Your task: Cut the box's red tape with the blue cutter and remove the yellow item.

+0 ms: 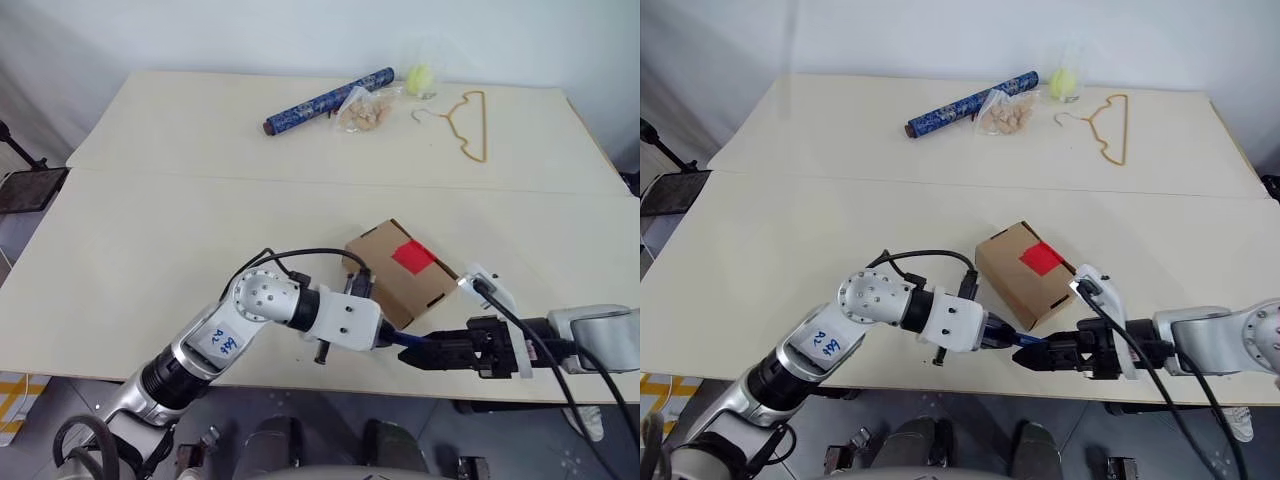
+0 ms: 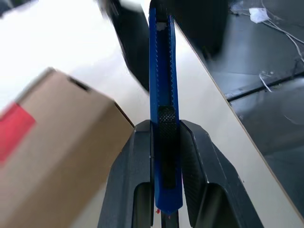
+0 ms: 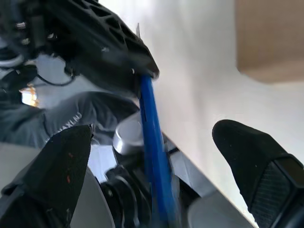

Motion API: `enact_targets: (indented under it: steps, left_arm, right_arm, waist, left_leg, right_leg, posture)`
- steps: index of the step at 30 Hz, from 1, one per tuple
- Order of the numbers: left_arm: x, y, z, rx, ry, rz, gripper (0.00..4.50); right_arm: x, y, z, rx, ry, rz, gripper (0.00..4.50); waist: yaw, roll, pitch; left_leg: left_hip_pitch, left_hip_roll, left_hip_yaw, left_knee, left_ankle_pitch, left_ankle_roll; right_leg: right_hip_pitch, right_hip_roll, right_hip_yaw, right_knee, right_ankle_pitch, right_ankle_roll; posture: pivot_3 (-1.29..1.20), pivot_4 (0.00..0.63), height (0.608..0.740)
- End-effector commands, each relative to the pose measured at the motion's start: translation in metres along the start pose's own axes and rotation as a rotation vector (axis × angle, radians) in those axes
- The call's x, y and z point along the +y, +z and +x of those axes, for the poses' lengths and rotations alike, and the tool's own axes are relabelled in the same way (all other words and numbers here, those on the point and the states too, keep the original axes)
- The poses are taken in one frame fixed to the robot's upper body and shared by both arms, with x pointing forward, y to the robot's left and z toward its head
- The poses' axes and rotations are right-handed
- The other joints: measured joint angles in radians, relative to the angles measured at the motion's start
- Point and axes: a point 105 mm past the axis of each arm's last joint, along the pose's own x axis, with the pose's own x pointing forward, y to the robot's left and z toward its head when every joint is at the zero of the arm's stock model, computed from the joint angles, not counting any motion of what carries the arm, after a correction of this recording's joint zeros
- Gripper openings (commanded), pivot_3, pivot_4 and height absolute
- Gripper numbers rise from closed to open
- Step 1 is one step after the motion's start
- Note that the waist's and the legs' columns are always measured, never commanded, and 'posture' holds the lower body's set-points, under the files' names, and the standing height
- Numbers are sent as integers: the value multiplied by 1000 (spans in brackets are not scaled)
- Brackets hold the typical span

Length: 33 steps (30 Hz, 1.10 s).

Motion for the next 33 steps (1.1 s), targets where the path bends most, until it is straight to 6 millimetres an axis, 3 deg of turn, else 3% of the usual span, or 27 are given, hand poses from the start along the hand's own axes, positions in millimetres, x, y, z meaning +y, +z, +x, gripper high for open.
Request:
enact_targets:
  steps: [1,14,17,23,32,33]
  left_arm:
    - [1,5,2,-8,-5,22,424]
    - [-4,1,2,4,-10,1,424]
    - [-3,1,4,5,-5,-2,424]
    - [0,2,4,8,1,-4,424]
    - [1,7,5,4,5,-9,424]
    - [2,7,5,4,6,-8,424]
  right_arm:
    - [3,7,-2,-26,7,-9,4445]
    - [-4,11,-5,-58,-13,23,4445]
    - [-5,8,-6,-63,-15,32,3867]
    - [-4,6,-2,-68,0,34,1899]
    - [-4,8,2,-96,7,39,1899]
    - [-3,9,3,-100,12,38,1714]
  waist:
    - [-1,0,0]
    - [0,0,0]
    - [1,0,0]
    - [0,0,0]
    - [1,0,0]
    - [1,0,0]
  left_leg:
    - [0,0,0,0,0,0]
    - [0,0,0,0,0,0]
    - [0,0,0,0,0,0]
    - [0,0,0,0,0,0]
    - [0,0,0,0,0,0]
    - [0,0,0,0,0,0]
  right_leg:
    - [0,0,0,0,0,0]
    - [0,0,0,0,0,0]
    - [0,0,0,0,0,0]
    - [0,1,0,0,0,0]
    - [0,1,0,1,0,0]
    - [0,1,0,1,0,0]
  posture:
    - [0,150,740]
    - [0,150,740]
    - [0,150,740]
    - [0,150,740]
    - [0,150,740]
    - [0,150,740]
